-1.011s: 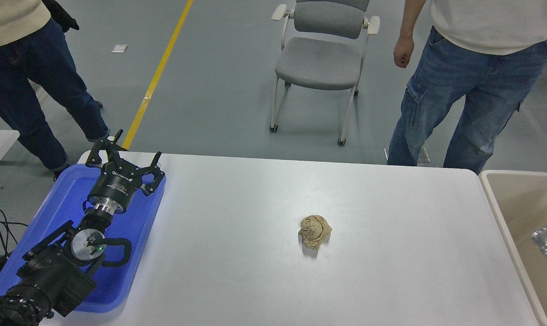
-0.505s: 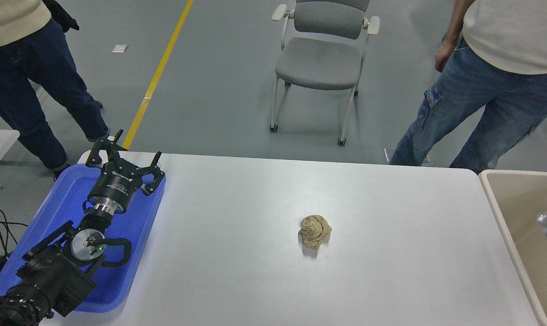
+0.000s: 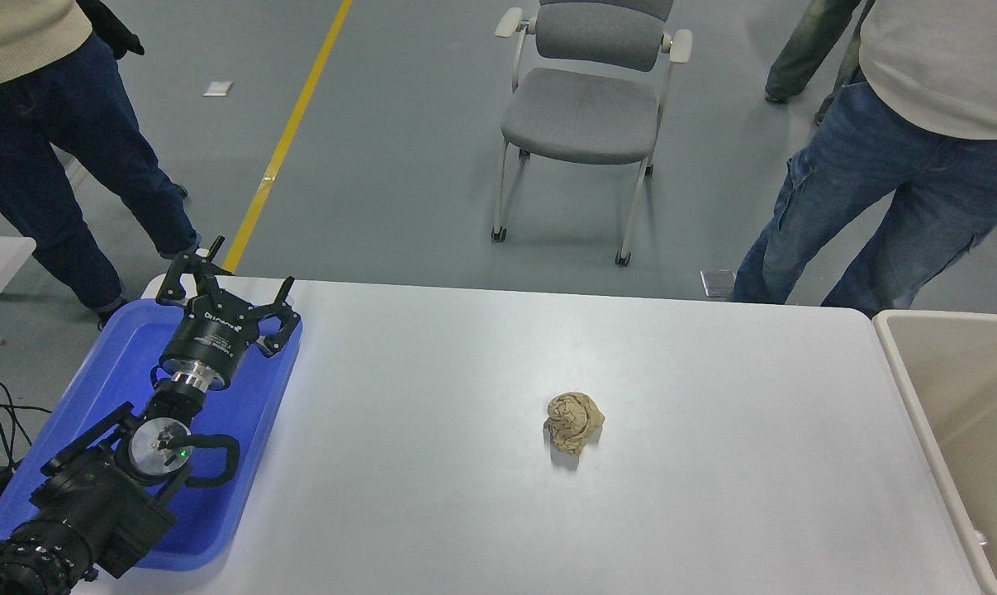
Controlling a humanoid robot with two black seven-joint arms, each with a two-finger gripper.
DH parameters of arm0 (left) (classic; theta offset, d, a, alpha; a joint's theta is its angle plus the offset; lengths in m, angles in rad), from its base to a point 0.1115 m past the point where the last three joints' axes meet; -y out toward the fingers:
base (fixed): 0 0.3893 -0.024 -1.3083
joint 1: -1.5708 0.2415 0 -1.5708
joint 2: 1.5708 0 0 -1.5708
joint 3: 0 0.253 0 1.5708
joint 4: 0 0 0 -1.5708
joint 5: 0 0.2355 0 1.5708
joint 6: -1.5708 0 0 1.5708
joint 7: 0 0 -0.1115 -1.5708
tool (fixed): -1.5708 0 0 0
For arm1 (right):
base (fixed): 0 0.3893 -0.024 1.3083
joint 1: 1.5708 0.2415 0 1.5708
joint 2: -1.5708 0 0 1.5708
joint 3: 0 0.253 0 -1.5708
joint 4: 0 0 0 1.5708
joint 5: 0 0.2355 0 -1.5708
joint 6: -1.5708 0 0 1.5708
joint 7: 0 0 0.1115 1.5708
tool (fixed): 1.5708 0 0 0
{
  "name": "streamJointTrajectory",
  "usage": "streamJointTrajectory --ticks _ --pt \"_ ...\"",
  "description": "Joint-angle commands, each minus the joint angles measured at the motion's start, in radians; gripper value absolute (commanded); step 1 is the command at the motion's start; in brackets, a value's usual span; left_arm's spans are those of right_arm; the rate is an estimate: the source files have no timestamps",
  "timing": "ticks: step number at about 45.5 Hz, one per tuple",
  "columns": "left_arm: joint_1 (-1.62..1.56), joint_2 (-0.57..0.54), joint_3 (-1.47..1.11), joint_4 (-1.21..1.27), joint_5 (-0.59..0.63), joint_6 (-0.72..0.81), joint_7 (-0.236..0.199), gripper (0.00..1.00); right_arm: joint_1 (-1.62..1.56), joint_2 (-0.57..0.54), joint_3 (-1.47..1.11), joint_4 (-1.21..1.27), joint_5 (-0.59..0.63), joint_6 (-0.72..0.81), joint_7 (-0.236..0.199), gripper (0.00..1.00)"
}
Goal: Pick up foil plate and place in dustbin
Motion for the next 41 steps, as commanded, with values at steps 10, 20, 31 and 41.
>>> streamJointTrajectory --ticks 10,20,31,41 --pt "0.000 0.000 0.000 0.000 -0.001 0.000 0.000 1.00 0.132 -0.150 -0.141 0.370 -0.094 0.012 -0.002 1.00" --pt "0.000 0.000 0.000 0.000 0.001 0.000 0.000 1.00 0.484 -0.280 -0.548 0.821 -0.091 0.025 -0.003 1.00" --pt "0.000 0.000 0.000 0.000 0.001 0.000 0.000 1.00 0.827 -0.273 -0.860 1.028 -0.091 0.177 -0.003 1.00" --pt "0.000 0.000 0.000 0.000 0.001 0.000 0.000 1.00 0.971 -0.258 -0.892 1.042 -0.091 0.560 -0.008 1.00"
